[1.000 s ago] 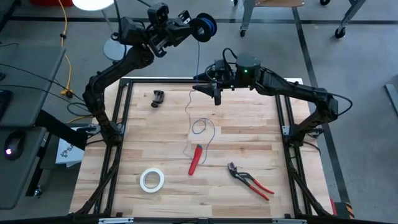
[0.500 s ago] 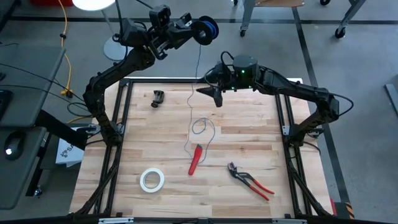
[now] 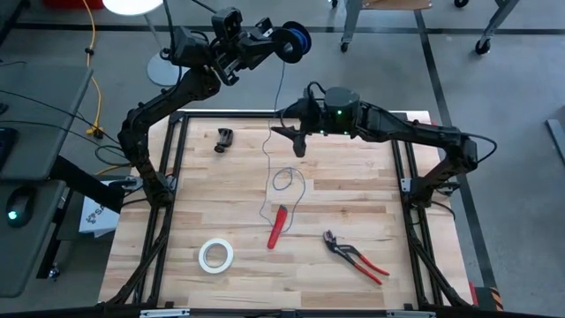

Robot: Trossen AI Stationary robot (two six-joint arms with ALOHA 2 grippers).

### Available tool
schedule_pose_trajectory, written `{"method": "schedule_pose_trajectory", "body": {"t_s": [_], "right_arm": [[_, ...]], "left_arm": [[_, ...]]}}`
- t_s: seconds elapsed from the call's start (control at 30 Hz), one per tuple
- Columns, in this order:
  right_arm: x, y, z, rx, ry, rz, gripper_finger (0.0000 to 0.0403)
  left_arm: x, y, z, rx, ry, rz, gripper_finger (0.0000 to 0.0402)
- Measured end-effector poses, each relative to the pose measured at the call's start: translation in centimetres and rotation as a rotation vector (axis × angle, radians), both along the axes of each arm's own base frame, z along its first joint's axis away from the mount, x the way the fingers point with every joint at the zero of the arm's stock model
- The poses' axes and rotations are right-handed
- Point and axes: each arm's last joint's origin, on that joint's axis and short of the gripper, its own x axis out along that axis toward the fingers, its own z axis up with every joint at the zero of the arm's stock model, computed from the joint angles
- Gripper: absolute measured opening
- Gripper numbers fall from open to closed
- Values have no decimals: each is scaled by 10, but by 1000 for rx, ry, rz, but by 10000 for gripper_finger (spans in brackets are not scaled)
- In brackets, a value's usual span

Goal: Coil cords
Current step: Coil the blue wire cable onto the black spool

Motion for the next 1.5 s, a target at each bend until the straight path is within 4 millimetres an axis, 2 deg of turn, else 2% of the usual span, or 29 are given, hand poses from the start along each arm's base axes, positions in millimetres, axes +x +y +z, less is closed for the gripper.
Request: {"method": "schedule_pose_trajectory", "body": {"t_s": [0.3, 0.4, 0.57, 0.7, 0.83, 0.97, 1.13, 1.27, 1.5], "right_arm": [[8, -2, -2, -11, -39, -29, 212], [8, -1, -2, -13, -38, -28, 198], [8, 0, -2, -18, -36, -31, 127], [8, 2, -1, -17, -38, -26, 27], [4, 8, 3, -2, -39, -14, 6], [-13, 14, 11, 7, 5, -23, 2], [-42, 17, 23, -15, 65, -85, 1], [-66, 16, 36, -42, 69, -153, 1], [-95, 4, 56, -27, -13, -230, 0]], "left_arm": [[0, 0, 0, -4, -6, 13, 1], [0, 1, 0, -5, -9, 17, 1], [0, 1, 0, 0, -11, 23, 1], [-1, 4, 0, 0, -11, 34, 1], [-6, 12, 0, 6, -7, 54, 1], [-20, 29, 0, 14, 43, 91, 1], [-47, 46, 1, -21, 216, 177, 1], [-65, 43, -7, -57, 435, 197, 1], [-84, 23, -37, -144, 790, 183, 1]]}}
